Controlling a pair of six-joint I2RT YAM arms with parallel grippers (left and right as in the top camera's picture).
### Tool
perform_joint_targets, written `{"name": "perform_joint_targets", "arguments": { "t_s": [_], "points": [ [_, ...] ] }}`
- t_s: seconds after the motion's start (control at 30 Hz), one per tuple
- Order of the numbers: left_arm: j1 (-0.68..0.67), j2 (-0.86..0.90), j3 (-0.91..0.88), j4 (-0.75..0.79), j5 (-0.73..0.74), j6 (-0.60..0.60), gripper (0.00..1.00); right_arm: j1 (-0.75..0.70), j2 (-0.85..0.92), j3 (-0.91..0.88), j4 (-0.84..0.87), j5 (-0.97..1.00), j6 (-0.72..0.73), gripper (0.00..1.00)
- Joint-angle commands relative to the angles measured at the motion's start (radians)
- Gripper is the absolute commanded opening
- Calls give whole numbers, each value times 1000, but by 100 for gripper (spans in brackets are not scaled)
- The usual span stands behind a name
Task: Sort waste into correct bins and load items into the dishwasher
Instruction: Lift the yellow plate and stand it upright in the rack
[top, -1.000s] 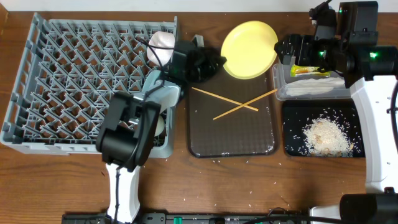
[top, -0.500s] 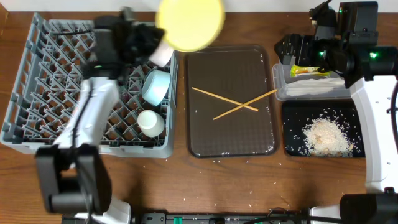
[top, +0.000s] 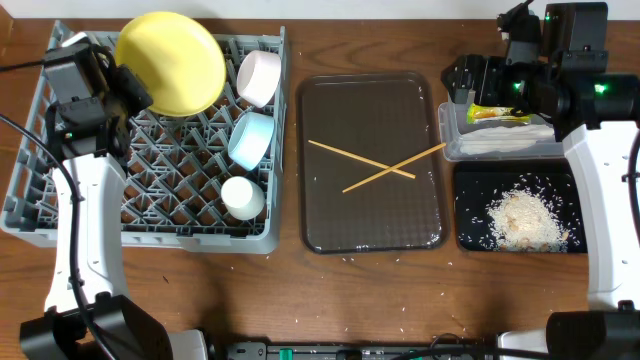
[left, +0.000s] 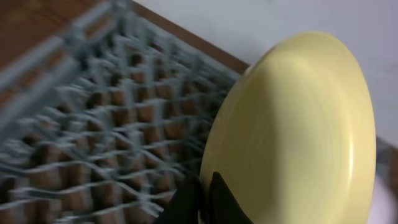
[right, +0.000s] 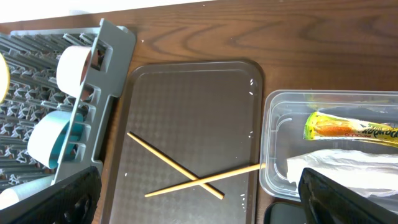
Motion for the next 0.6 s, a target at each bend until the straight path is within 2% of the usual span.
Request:
{"name": "perform_joint_targets", "arguments": {
  "t_s": [0.0, 0.1, 0.23, 0.37, 0.57],
  "points": [
    [0, 1, 2, 2, -215, 137, 7, -7, -9, 2, 0, 0, -14, 99],
    [-10, 29, 2, 4, -289, 170, 7, -7, -9, 2, 0, 0, -14, 99],
    [-45, 76, 2, 11, -309, 223, 7, -7, -9, 2, 0, 0, -14, 99],
    [-129, 117, 2, 40, -433, 307, 7, -7, -9, 2, 0, 0, -14, 99],
    [-214, 124, 2, 91, -615, 362, 7, -7, -9, 2, 0, 0, -14, 99]
  ]
}}
